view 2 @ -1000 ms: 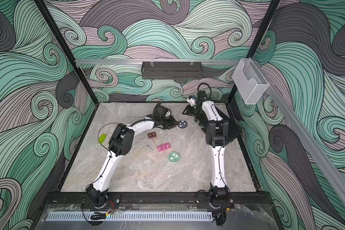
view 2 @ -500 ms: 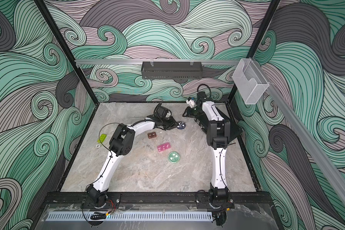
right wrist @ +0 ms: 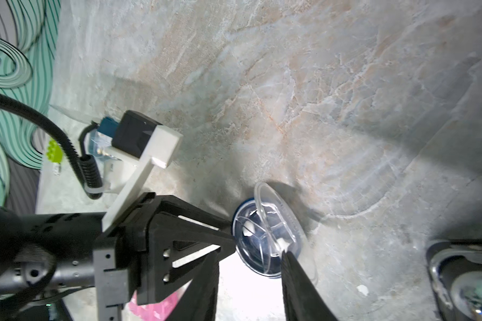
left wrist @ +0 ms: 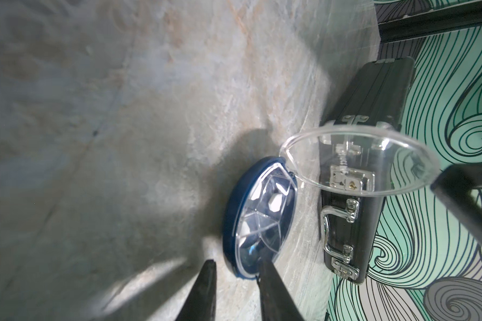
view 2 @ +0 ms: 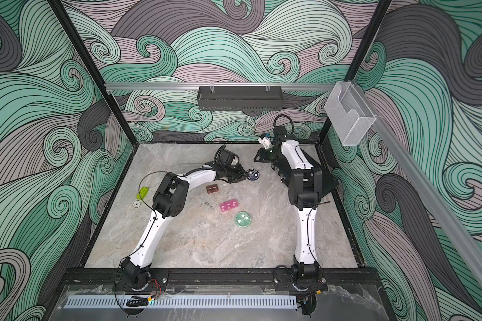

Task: Close pillboxes
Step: Close the lid on the pillbox.

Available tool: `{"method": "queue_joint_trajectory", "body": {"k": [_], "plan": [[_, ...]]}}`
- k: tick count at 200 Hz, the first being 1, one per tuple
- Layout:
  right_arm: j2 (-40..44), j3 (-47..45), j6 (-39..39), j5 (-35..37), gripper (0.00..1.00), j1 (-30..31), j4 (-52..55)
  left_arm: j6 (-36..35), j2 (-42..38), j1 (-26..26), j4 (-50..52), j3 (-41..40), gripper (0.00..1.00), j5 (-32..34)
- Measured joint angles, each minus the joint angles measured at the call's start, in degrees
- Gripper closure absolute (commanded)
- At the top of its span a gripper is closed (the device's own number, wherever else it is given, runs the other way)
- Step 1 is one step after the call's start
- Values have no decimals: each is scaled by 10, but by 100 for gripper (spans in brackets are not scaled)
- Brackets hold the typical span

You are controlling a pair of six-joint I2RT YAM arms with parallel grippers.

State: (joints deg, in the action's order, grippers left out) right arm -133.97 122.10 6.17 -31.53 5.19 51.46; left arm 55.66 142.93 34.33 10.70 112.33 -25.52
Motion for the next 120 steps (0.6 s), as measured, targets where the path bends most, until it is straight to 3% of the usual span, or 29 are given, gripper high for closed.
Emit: {"method": "queue_joint_trajectory", "body": {"k": [34,72,120], "plan": [[0,0,9,22,57,0,-8,0,0,0,0,-1,72,0],[0,1,16,27,69,0,-11,0,0,0,0,-1,73,0],[0,1,17,26,67,0,-11,0,2,0,0,-1,74,0]]}}
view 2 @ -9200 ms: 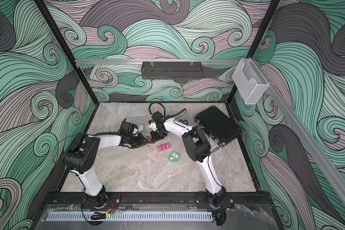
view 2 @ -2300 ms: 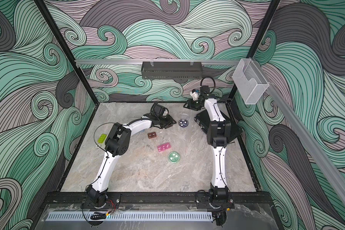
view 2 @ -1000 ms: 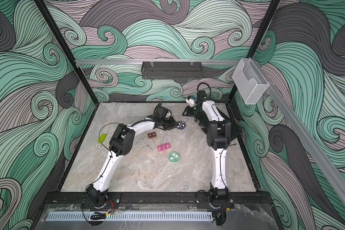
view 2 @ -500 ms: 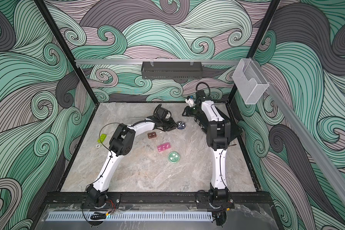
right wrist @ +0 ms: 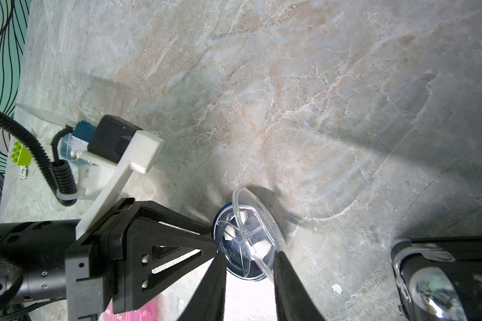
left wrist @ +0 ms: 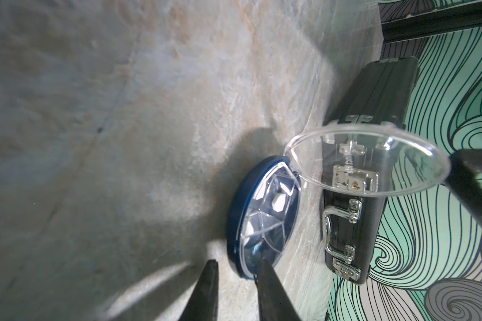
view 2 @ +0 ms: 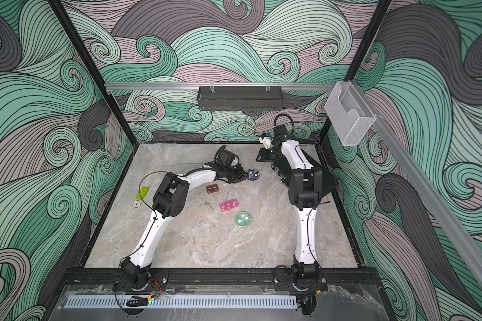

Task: Close pillboxes
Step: Close the lid on the pillbox.

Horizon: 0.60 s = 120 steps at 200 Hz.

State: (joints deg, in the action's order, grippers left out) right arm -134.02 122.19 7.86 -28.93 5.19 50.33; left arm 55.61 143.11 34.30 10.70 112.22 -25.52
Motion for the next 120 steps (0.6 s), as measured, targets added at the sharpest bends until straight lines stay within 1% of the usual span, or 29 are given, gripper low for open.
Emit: {"method": "queue_joint_trajectory", "body": {"k": [50,120], "plan": [[-2,0,6,-2,66,0,0,0,1,0,0,0,75,0],[-10,0,10,-7,68,2,0,0,4,0,-3,0,76,0]]}}
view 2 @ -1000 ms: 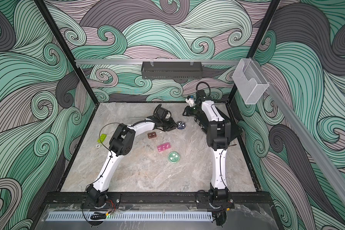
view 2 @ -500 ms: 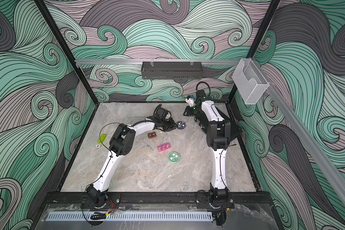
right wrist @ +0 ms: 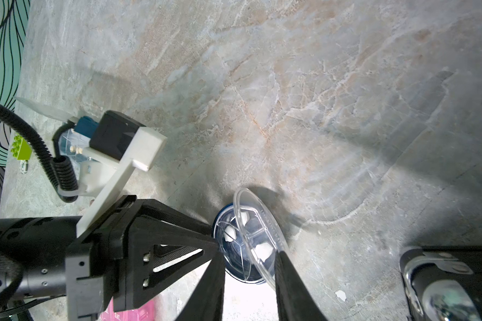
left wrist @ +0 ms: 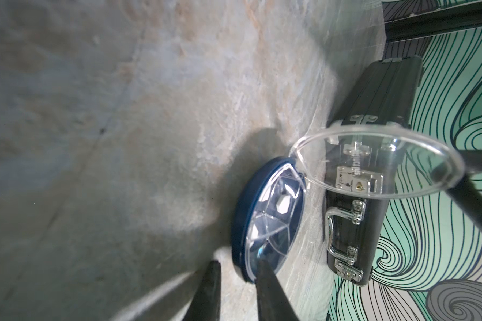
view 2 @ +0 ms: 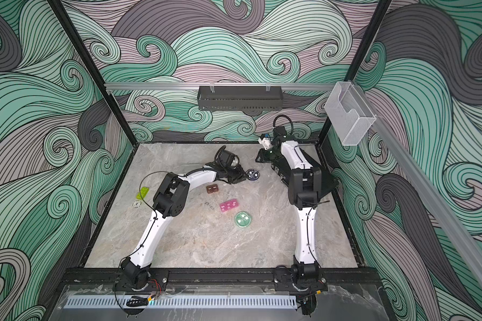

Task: Close pillboxes
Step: Close the lid on the pillbox.

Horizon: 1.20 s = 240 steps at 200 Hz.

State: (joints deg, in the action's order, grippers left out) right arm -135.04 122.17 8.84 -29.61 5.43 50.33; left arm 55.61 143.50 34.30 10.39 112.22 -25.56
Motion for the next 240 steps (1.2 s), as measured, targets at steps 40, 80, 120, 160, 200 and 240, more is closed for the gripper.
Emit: {"method": "queue_joint_trajectory", "body": {"k": [40,80,120,160,200,240], "plan": [[-2,0,3,0,73,2,0,0,0,0,-1,0,76,0],[-2,-2,6,0,76,2,-1,0,0,0,-2,0,76,0],[-2,-10,12,1,81,5,-3,1,1,0,-2,0,76,0],[-2,-19,18,14,81,9,-10,1,1,0,-2,0,76,-1],[8,-38,28,37,82,19,-15,4,3,-1,-8,0,76,-5],[27,-57,39,68,82,33,-14,5,3,-1,-15,-3,76,-6]]}}
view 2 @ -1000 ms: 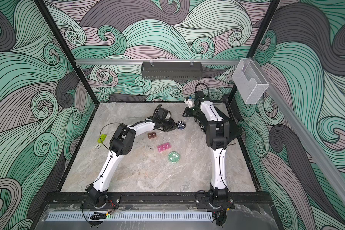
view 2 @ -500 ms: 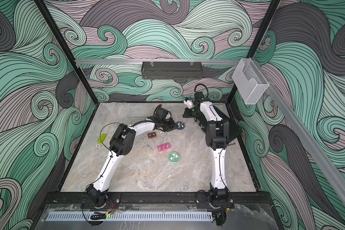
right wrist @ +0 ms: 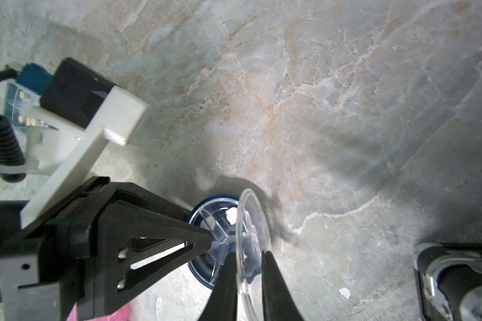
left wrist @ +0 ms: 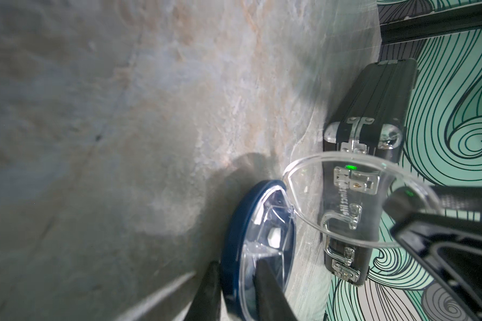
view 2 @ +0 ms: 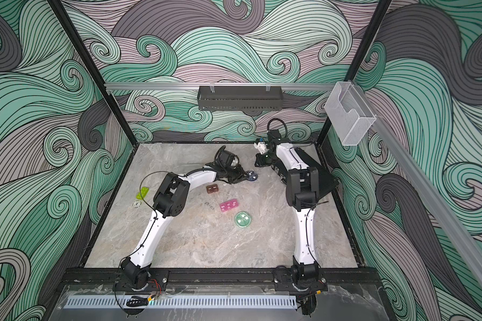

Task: Close pillboxes
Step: Close the lid on the pillbox.

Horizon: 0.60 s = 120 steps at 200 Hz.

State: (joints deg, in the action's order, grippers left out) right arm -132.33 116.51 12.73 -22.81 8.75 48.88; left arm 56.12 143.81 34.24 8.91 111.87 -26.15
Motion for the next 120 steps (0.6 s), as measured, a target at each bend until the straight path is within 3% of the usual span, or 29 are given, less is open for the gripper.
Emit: {"method": "queue_joint_trajectory", "body": {"k": [41,120], "plan": [[21,-19,9,26,81,19,2,0,0,0,-8,-4,76,-1],[26,-48,16,34,77,43,-3,0,-1,0,-46,-17,58,-13]]}}
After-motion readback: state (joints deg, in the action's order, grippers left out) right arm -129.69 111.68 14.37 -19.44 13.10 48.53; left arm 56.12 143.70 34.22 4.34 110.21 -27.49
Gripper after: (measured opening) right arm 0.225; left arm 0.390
